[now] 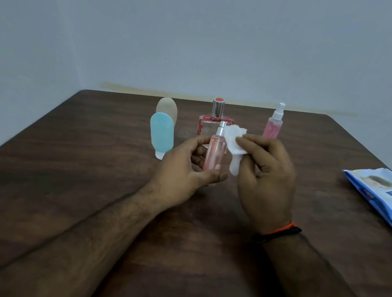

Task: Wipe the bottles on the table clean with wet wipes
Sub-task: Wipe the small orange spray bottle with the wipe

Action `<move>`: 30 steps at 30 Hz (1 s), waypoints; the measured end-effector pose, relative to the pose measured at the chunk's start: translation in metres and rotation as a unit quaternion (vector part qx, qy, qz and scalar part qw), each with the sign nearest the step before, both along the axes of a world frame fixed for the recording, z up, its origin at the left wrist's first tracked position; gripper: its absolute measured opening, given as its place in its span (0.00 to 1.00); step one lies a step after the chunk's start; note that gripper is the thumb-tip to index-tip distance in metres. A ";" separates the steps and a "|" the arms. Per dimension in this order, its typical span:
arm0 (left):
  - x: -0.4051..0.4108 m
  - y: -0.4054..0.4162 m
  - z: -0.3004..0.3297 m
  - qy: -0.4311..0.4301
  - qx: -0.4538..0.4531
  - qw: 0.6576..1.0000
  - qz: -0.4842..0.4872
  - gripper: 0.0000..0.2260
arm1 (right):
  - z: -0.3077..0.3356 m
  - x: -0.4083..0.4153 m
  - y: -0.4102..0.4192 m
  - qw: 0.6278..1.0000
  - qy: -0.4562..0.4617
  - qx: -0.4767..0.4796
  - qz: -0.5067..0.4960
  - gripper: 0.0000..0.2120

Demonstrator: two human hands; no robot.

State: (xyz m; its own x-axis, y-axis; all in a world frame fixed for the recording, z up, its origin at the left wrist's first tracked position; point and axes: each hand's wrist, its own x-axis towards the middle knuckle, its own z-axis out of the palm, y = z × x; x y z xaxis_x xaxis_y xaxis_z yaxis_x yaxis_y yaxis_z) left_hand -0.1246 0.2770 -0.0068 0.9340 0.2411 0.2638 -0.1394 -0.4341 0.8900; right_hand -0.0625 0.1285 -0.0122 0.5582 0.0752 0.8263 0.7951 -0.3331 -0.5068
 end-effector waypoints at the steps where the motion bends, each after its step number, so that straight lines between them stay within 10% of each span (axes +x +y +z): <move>1: -0.001 -0.001 0.001 -0.006 0.007 1.000 -0.004 0.33 | -0.001 0.000 0.002 1.000 -0.002 -0.025 0.009 0.15; 18: 0.000 0.001 0.002 -0.022 -0.042 0.999 -0.002 0.43 | 0.001 0.000 -0.003 1.000 -0.011 0.010 0.021 0.12; 26: -0.007 -0.006 0.007 -0.043 -0.032 0.998 -0.031 0.33 | -0.005 0.003 0.005 0.995 -0.030 -0.064 0.071 0.17; 30: -0.005 -0.007 0.009 -0.029 -0.195 0.977 -0.083 0.19 | -0.003 0.006 0.003 0.996 -0.028 -0.055 0.066 0.18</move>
